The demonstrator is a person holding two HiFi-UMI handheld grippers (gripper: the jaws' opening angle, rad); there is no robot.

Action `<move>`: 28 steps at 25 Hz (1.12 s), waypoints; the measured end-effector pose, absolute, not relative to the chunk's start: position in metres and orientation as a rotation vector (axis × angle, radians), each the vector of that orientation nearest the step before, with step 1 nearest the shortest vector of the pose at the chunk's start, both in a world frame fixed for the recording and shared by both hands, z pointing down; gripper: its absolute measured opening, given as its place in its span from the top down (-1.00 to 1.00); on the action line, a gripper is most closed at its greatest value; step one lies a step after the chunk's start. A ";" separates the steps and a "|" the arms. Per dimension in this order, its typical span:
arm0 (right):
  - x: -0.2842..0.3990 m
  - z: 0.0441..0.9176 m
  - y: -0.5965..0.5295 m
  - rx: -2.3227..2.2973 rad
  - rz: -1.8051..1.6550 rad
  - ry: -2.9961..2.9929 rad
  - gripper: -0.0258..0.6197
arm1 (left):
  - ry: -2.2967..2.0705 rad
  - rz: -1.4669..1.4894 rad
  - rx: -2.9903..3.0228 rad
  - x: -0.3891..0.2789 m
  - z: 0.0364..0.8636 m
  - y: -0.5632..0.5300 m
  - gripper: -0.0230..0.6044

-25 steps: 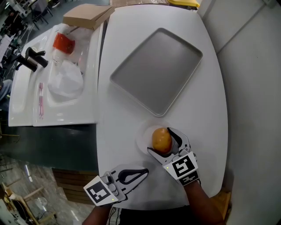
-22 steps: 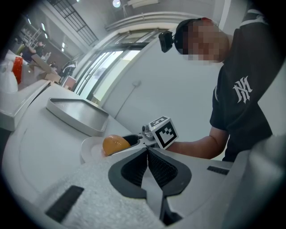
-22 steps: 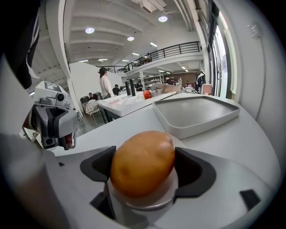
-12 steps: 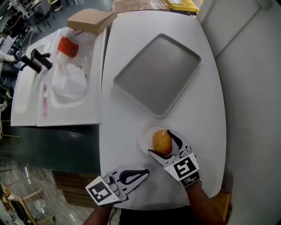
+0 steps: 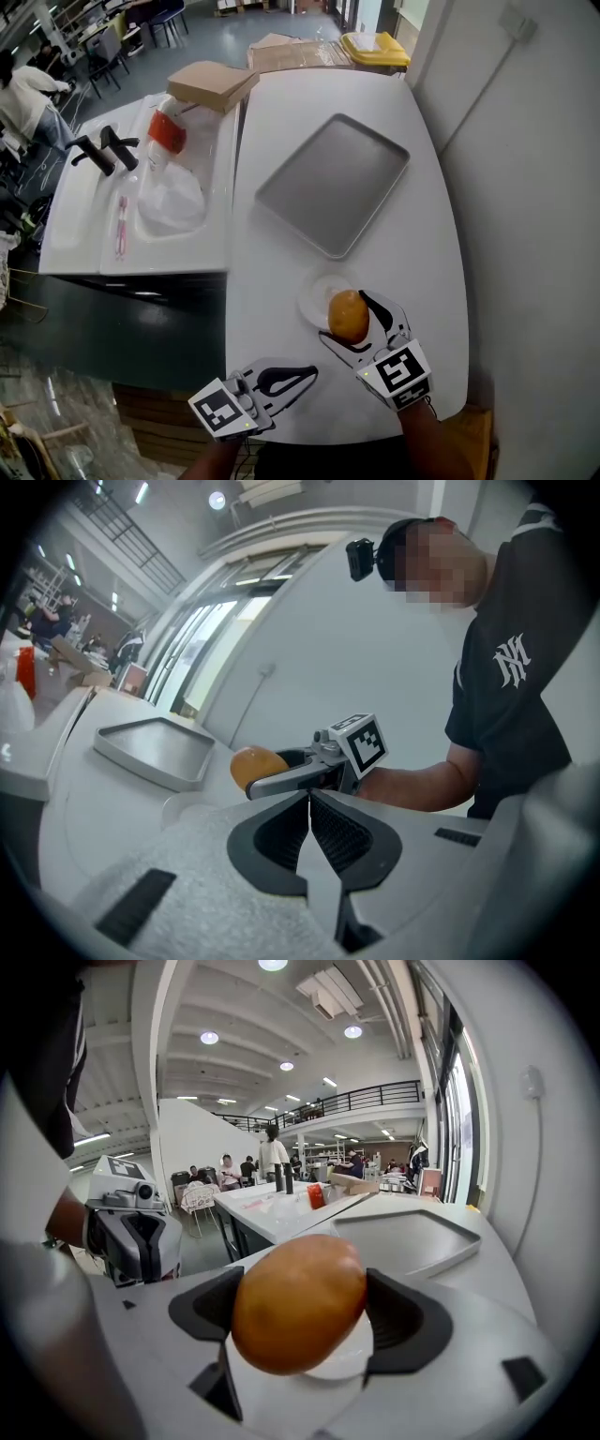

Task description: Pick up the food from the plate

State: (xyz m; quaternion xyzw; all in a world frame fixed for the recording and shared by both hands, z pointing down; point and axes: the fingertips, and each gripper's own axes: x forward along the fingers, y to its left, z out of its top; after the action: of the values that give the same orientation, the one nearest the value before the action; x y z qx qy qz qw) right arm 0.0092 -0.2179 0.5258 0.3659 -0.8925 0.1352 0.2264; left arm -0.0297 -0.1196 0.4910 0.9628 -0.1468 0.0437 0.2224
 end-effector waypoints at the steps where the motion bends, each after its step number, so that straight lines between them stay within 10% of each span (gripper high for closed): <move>1: 0.009 0.516 -0.211 1.015 0.367 -2.472 -0.34 | -0.404 0.120 2.675 -0.030 0.484 -0.115 0.90; 28: 0.009 0.334 0.069 1.166 -0.032 -2.665 -0.34 | -0.336 -0.022 2.966 -0.037 0.353 0.087 0.90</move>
State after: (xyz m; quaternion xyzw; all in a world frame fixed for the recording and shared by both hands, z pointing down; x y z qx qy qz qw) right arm 0.0094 0.0690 0.3343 0.3981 -0.9099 -0.0111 0.1160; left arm -0.0375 0.0865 0.3530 0.9906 -0.1123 -0.0073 0.0783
